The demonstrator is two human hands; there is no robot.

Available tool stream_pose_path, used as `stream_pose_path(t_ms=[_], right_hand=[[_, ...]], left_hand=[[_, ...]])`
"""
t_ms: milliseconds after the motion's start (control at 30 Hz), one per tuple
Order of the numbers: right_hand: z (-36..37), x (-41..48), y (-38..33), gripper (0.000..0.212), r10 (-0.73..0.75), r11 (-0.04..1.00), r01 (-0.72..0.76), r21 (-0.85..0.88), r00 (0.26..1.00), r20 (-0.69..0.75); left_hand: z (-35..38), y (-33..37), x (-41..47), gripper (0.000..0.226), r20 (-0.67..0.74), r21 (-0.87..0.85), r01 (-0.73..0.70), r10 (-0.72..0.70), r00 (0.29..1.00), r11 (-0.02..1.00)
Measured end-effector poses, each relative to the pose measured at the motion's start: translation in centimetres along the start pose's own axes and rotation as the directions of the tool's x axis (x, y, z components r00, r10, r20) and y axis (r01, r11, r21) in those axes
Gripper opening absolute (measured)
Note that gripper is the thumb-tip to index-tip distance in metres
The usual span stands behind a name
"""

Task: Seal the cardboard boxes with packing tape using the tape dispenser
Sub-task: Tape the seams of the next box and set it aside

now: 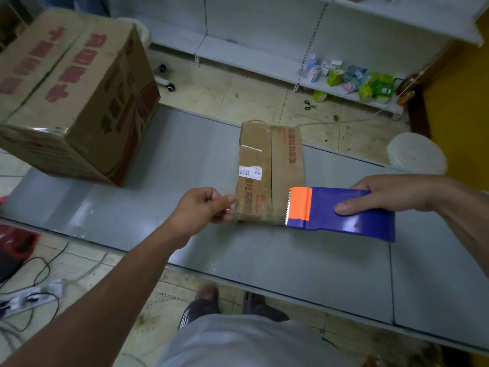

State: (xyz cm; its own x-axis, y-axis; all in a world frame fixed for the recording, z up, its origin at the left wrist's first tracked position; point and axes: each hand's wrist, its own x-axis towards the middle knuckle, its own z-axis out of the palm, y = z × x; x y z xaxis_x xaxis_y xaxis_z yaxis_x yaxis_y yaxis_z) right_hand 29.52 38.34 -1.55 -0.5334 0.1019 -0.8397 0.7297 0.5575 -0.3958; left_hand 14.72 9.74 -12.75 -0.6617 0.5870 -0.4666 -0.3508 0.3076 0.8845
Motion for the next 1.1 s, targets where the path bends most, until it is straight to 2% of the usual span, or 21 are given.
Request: stream_pose_path(t_ms=[200,300,400,500,567,600,667,733,800,867,967,1033,1100], right_hand=[[1.0,1.4,-0.1,0.066,0.03,0.999,-0.03,-0.03,1.0,0.006],[1.4,1.6,0.1,0.059,0.035,0.999,-0.035,-0.015,0.999,-0.02],[1.6,1.5,0.2,0.06,0.03,1.0,-0.03,0.001,0.999,-0.029],[1.8,1.5,-0.1,0.059,0.033,0.999,-0.034,-0.005,0.999,-0.036],[1.7,1.5,-0.5,0.057,0.053,0.999,-0.053,0.001,0.998,-0.042],[1.7,1.5,-0.6,0.06,0.059,0.998,-0.059,0.004,0.997,-0.041],[1.8,1.3,-0.7,0.066,0.065,0.998,-0.065,-0.003,0.997,-0.037],[1.9,1.1,-0.7,0.065,0.073,0.997,-0.073,-0.007,0.996,-0.043],[2.0,1.0,-0.7,0.056,0.085,0.996,-0.085,-0.009,0.995,-0.049],[2.0,0.8,-0.9,0.048,0.095,0.995,-0.096,-0.013,0.994,-0.053],[2.1,0.7,-0.9,0.044,0.102,0.994,-0.104,-0.021,0.993,-0.061],[2.2,0.7,-0.8,0.044,0.101,0.994,-0.103,-0.033,0.992,-0.069],[2.4,0.8,-0.4,0.044,0.094,0.995,-0.096,-0.027,0.993,-0.073]], left_hand=[[-0.4,-1.7,1.0,0.028,0.048,0.001,0.021,-0.021,0.999,1.0],[0.0,-3.3,1.3,0.026,0.05,-0.017,-0.018,0.019,0.999,1.0],[0.6,-4.9,1.3,0.031,-0.018,0.156,-0.099,0.103,0.995,0.983],[1.1,-6.2,1.0,0.036,-0.038,0.409,-0.147,0.177,0.983,0.901],[1.5,-6.6,1.0,0.036,-0.076,0.462,-0.144,0.201,0.977,0.875],[1.8,-6.6,0.9,0.032,-0.134,0.432,-0.124,0.2,0.971,0.893],[2.1,-6.0,0.4,0.021,-0.316,0.264,-0.115,0.199,0.928,0.958],[2.5,-4.0,-0.2,0.02,-0.412,0.194,-0.258,0.318,0.854,0.946],[3.4,-1.2,0.1,0.027,-0.308,0.287,-0.435,0.513,0.801,0.853],[5.2,1.2,1.5,0.034,-0.097,0.454,-0.536,0.637,0.764,0.712],[7.3,0.9,4.1,0.049,0.156,0.726,-0.52,0.629,0.762,0.45],[7.7,-0.5,5.0,0.06,0.226,0.845,-0.455,0.583,0.78,0.281],[7.7,-1.0,5.5,0.066,0.25,0.894,-0.406,0.538,0.805,0.192]])
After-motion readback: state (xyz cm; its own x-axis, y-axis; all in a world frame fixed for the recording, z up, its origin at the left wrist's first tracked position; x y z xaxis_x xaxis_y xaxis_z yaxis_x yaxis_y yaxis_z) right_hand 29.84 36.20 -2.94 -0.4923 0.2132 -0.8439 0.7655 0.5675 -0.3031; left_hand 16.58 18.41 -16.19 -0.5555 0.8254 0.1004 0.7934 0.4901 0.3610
